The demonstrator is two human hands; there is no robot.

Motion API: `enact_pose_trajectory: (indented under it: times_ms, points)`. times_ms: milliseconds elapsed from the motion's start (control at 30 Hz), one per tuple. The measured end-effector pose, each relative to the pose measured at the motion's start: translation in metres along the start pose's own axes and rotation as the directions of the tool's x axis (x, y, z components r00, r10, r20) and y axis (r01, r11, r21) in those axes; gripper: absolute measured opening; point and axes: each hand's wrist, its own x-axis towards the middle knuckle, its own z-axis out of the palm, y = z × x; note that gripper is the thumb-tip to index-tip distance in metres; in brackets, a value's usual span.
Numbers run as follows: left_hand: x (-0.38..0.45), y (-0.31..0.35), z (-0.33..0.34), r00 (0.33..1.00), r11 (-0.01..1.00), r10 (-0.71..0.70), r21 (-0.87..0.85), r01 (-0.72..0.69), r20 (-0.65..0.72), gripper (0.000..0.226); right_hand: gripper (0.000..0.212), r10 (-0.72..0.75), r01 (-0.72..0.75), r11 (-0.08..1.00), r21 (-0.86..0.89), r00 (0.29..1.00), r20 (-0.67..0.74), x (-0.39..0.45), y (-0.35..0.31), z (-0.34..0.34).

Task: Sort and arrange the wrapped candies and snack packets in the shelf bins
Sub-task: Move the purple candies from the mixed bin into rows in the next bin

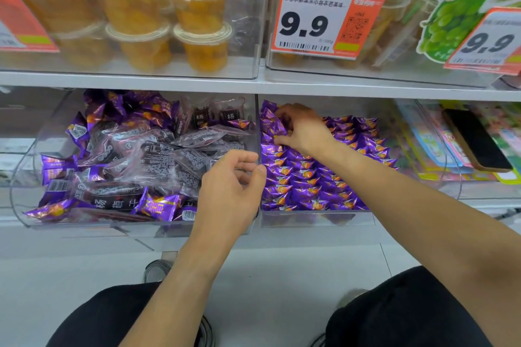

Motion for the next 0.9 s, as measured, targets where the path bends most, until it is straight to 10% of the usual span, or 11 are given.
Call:
enact_pose_trajectory:
  times_ms: [333,567,900]
  points:
    - [0.000,0.000,0.000,1.000,1.000,-0.015,0.015,0.015,-0.001,0.014,0.092,0.262,-0.291,0.941,0.176,0.950,0.168,0.019,0.006,-0.008]
    - [0.000,0.000,0.000,1.000,1.000,-0.018,0.010,0.018,0.002,0.014,0.057,0.109,-0.117,0.980,0.160,0.992,0.057,0.018,-0.001,-0.006]
    - [0.000,0.001,0.000,1.000,1.000,-0.017,0.004,0.017,0.005,0.014,0.067,0.101,-0.101,0.995,-0.023,0.995,0.006,0.013,0.007,-0.004]
